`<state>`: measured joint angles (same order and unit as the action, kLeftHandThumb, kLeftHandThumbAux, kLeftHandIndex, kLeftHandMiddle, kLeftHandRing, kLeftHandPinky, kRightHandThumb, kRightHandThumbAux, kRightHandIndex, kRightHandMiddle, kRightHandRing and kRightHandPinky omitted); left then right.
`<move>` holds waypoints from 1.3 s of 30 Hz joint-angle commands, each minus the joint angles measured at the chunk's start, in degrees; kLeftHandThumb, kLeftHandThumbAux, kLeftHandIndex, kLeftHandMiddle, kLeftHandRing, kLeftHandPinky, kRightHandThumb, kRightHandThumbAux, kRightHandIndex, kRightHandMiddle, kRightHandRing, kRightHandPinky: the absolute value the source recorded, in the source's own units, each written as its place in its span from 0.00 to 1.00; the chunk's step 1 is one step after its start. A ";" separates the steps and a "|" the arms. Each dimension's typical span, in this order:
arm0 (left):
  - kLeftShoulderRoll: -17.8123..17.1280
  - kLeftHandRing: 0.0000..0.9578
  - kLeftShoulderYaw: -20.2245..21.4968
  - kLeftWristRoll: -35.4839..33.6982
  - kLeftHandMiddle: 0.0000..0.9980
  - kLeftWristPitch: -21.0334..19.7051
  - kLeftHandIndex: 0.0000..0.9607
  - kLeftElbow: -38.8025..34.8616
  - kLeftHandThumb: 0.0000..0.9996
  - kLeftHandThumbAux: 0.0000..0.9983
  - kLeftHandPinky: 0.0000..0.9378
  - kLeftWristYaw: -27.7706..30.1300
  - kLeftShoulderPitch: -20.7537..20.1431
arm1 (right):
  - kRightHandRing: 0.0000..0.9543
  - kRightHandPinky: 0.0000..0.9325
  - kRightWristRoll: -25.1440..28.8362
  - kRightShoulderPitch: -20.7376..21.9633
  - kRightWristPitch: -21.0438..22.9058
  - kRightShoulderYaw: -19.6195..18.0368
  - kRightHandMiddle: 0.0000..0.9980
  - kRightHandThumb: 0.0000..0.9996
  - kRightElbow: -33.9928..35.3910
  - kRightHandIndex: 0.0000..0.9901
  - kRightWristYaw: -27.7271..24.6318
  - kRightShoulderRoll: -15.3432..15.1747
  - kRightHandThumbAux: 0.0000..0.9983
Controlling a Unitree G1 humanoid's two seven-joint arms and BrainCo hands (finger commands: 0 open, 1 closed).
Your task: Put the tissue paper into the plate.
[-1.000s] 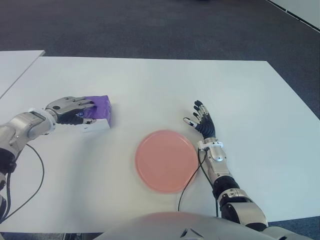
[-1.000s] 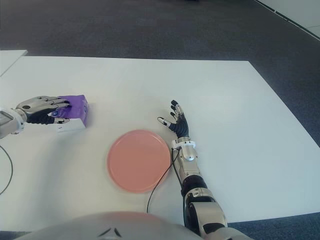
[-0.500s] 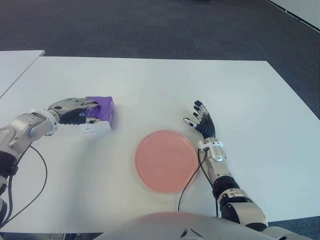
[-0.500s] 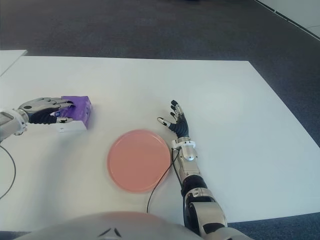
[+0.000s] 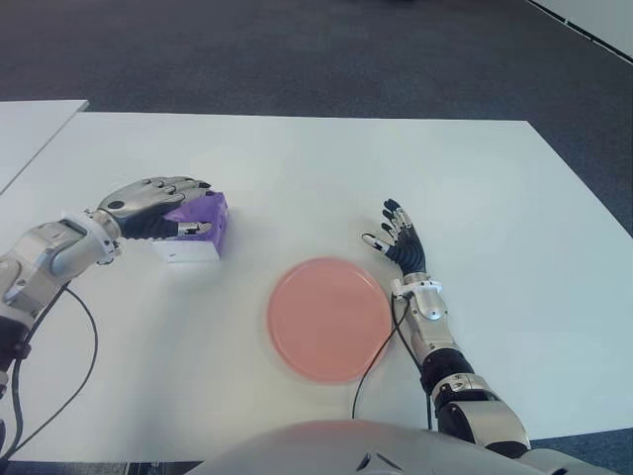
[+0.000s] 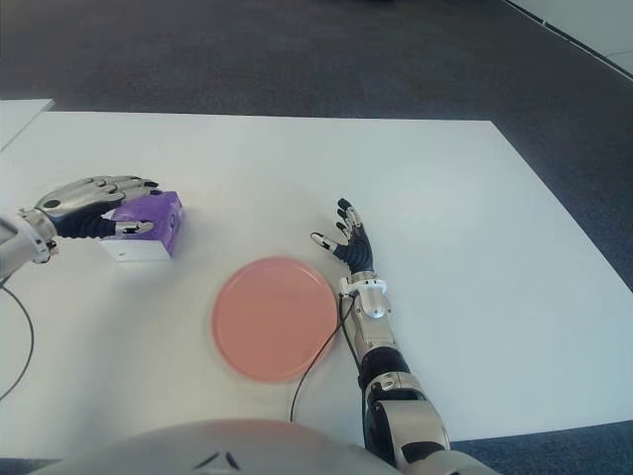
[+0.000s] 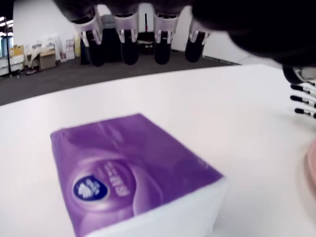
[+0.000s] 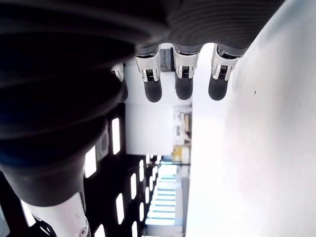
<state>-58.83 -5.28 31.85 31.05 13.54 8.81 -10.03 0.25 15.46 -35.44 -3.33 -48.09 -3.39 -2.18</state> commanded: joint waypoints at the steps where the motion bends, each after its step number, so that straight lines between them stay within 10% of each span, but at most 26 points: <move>1: 0.72 0.00 2.95 -1.67 0.00 1.09 0.00 -2.39 0.30 0.06 0.00 -1.26 1.82 | 0.00 0.00 -0.05 -6.54 5.12 0.08 0.00 0.00 -4.94 0.00 -0.34 0.40 0.79; 39: 2.85 0.00 1.84 7.65 0.00 6.74 0.00 6.02 0.29 0.08 0.00 -9.05 0.49 | 0.00 0.00 -0.71 -6.47 4.91 0.69 0.00 0.00 -5.51 0.00 -0.27 -0.14 0.76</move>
<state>-55.72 -1.94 38.35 37.44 17.76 -0.62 -8.80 -0.31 15.50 -35.19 -2.71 -48.12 -3.36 -2.56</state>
